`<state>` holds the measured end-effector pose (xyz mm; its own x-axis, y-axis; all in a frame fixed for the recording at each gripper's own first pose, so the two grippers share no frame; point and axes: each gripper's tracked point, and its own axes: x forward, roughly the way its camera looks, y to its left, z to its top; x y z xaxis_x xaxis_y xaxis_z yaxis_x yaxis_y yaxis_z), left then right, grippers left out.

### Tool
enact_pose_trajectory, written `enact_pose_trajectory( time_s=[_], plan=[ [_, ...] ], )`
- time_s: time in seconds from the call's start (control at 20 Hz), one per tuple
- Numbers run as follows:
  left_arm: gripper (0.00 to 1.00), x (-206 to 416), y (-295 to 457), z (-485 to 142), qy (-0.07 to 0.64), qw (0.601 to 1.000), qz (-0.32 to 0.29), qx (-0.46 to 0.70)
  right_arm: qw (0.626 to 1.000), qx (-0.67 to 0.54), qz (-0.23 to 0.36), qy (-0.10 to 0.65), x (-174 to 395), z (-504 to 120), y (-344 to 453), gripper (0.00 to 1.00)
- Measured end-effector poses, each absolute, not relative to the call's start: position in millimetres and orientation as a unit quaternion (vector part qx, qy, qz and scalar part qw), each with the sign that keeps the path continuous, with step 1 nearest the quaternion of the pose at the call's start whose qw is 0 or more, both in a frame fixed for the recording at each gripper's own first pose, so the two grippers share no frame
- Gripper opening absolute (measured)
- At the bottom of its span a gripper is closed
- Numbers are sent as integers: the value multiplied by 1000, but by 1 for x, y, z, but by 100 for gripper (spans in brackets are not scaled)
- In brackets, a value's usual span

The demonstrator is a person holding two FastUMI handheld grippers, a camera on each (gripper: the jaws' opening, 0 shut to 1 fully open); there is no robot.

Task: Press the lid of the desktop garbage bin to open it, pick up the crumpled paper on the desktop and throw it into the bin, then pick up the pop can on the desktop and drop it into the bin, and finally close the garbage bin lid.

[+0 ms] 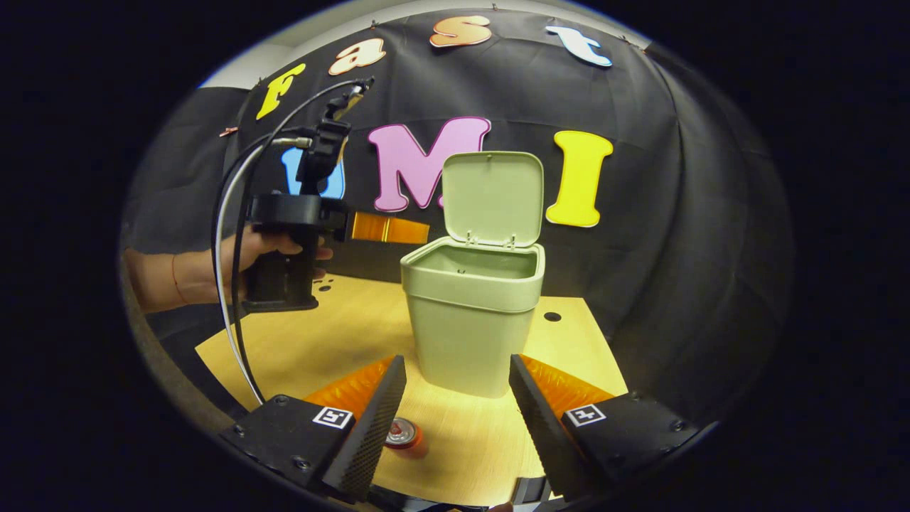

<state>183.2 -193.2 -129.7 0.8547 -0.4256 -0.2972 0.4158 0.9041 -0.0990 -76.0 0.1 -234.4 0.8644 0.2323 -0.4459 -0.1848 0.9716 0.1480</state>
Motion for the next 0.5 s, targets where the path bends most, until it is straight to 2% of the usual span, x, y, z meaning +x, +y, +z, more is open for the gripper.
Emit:
enact_pose_trajectory(
  time_s=[0.2, 0.3, 0.5],
  plan=[
    [84, 159, -163, -124, 150, 968, -198, -17, 957, 39, 138, 251, -85, -251, 24, 92],
    [90, 147, -146, -124, 148, 972, -184, -18, 954, 33, 150, 259, -88, -261, 35, 92],
    [94, 121, -116, -125, 149, 974, -167, -23, 948, 22, 164, 274, -94, -280, 51, 92]
  ],
)
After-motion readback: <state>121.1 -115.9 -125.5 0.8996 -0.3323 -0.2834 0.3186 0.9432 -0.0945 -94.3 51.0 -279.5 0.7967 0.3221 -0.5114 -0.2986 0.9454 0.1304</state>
